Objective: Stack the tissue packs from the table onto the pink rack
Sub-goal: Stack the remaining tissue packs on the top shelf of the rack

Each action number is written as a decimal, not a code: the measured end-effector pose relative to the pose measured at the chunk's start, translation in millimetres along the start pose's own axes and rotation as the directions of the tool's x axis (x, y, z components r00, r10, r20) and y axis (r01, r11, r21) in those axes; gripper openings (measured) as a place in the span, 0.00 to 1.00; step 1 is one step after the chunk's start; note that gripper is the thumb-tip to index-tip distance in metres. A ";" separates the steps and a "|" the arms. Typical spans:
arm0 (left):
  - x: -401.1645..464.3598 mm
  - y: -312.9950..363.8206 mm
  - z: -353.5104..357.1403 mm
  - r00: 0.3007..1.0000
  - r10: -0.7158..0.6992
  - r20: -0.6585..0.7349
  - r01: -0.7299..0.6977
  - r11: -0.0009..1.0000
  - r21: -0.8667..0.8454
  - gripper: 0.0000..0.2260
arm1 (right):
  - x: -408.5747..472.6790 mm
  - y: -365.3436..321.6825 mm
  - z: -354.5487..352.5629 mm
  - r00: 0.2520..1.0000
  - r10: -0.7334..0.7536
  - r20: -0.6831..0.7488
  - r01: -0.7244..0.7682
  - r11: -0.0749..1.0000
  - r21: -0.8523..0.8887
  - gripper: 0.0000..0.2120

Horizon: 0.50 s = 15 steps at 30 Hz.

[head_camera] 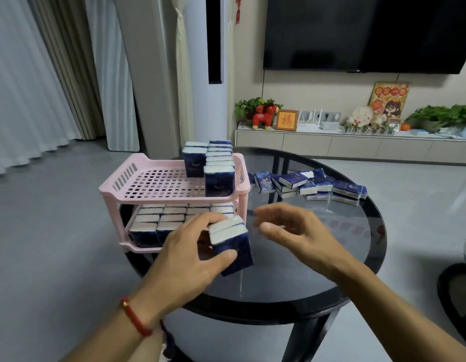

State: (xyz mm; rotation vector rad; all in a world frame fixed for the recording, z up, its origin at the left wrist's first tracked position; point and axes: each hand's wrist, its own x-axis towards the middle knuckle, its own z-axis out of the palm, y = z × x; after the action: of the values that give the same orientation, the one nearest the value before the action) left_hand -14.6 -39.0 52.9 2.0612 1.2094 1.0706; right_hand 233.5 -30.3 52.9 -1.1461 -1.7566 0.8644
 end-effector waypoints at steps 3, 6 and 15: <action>6.9 7.7 -45.2 0.997 0.016 -0.075 -0.014 0.999 0.029 0.23 | 11.5 -2.5 6.4 0.993 -0.029 -0.118 0.030 1.000 0.002 0.09; 28.2 14.3 -87.3 0.989 0.039 -0.146 -0.029 0.997 0.072 0.24 | 21.1 -3.6 12.6 0.976 -0.061 -0.207 0.059 0.998 -0.013 0.08; 125.5 -17.8 -96.7 0.998 -0.069 0.007 0.067 0.985 0.156 0.25 | 35.8 2.6 21.3 0.945 -0.080 -0.317 0.040 0.991 -0.131 0.07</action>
State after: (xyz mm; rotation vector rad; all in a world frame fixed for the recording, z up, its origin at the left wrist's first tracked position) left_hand -67.1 84.1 139.7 2.1223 1.3864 0.9576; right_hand 207.1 2.0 52.0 -1.2301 -1.5805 0.5031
